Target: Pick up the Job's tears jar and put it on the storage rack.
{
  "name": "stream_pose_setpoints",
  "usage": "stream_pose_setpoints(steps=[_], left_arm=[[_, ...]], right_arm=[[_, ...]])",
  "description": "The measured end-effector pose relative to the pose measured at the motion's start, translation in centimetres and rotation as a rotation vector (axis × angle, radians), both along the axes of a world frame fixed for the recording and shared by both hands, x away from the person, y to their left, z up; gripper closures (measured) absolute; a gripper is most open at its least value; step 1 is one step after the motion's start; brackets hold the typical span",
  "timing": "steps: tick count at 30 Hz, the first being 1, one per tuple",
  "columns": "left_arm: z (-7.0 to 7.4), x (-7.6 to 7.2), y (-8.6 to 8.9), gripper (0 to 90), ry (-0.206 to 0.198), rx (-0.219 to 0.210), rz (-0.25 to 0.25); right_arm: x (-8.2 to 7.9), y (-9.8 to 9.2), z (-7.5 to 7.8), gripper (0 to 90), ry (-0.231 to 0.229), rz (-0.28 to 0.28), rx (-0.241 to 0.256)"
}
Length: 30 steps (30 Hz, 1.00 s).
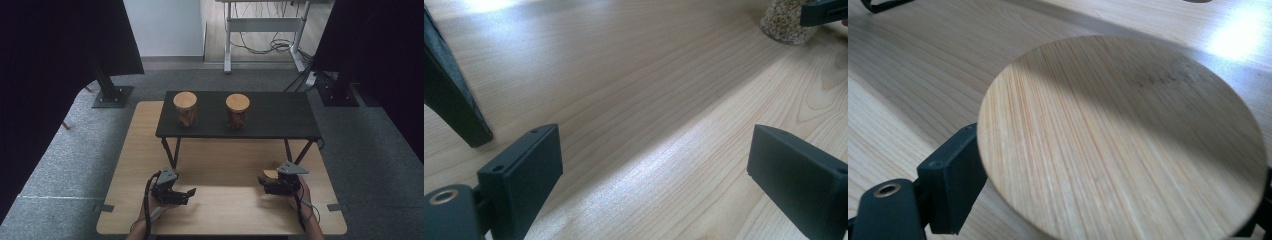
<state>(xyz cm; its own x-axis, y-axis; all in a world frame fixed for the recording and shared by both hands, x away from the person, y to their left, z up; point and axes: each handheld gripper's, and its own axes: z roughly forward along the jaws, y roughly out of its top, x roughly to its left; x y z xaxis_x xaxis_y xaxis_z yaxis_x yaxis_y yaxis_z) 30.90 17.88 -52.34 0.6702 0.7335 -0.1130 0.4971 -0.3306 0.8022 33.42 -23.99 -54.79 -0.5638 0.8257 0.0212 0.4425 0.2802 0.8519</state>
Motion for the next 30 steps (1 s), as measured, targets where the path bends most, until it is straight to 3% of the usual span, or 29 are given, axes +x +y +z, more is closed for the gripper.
stream_pose_setpoints(steps=[7,22,30], left_arm=[[-0.01,-0.01,-0.03,7.2,0.0,0.001,0.0],[0.0,-0.03,0.0,7.2,-0.002,0.005,-0.001],[0.01,-0.05,0.01,7.2,-0.003,0.006,-0.002]], right_arm=[[0.31,0.25,-0.11,24.2,-0.005,-0.044,-0.019],[0.09,0.55,0.17,24.6,-0.004,-0.049,-0.042],[-0.53,0.57,0.86,24.7,-0.019,-0.029,-0.021]])
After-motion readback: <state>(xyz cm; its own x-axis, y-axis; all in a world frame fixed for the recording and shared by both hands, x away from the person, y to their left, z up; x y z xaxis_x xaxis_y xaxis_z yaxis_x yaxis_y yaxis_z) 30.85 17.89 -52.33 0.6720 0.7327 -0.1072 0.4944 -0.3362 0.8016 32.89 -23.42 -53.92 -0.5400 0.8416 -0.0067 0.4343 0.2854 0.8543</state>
